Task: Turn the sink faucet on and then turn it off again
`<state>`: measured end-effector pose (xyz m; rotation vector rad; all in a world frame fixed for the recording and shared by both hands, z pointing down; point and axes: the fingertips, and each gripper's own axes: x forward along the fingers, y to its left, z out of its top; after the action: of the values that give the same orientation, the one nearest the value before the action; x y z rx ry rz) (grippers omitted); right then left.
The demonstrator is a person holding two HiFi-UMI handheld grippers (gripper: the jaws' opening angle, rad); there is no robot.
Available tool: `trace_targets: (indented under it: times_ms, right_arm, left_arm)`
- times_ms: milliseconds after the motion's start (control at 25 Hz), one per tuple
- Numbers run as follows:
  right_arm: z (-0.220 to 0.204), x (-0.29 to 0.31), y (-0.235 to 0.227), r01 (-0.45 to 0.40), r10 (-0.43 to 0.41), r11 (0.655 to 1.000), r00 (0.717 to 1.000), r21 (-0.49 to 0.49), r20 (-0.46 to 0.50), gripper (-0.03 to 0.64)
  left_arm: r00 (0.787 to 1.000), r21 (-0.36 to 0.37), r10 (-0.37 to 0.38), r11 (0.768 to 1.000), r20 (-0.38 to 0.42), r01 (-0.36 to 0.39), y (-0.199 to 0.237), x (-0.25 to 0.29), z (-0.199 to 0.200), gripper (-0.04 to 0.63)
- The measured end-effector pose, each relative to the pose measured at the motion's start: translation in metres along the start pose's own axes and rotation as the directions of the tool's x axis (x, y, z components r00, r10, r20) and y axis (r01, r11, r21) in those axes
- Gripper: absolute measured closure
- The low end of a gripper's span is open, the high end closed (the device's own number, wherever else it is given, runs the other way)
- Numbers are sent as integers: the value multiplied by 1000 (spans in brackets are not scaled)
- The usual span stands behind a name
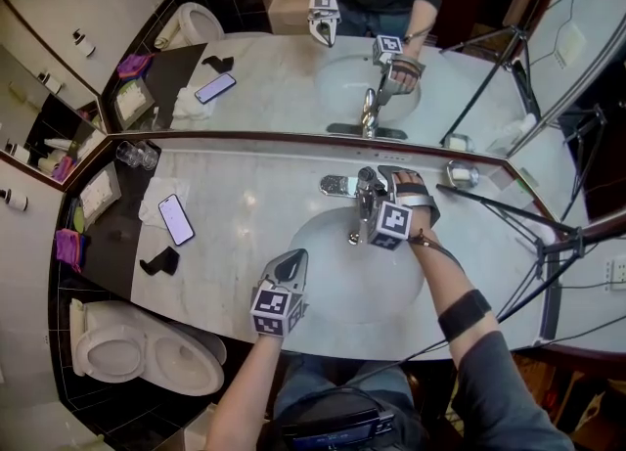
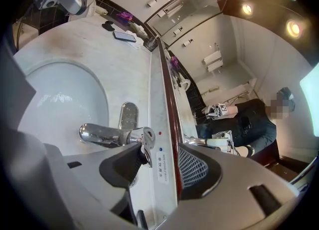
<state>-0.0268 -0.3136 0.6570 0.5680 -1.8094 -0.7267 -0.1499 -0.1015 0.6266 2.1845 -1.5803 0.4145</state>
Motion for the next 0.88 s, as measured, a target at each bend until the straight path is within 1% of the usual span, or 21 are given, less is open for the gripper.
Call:
trace_targets:
  times_ms: [120,280,560,880]
  right_arm:
    - [0,5,0,-26,26,999,1000,20,-4,380]
    - [-2,6,1,-26,26,999,1000,23,-2,380]
    - [-5,6,2,-45,45,999,999,0,-23,379]
    - [-2,-12,10,-37,37,999,999,-20,-27,377]
  left_arm:
    - [1000,-4,8,1000,0,-8,4,-3,0,607]
    - [1000,-4,12,1000,3,-12,4,-3,-1,607]
    - [1000,-2,15,1000,13,-15,0,-9,3,607]
    - [1000,6,15,1000,23,-15,2,-22,7,607]
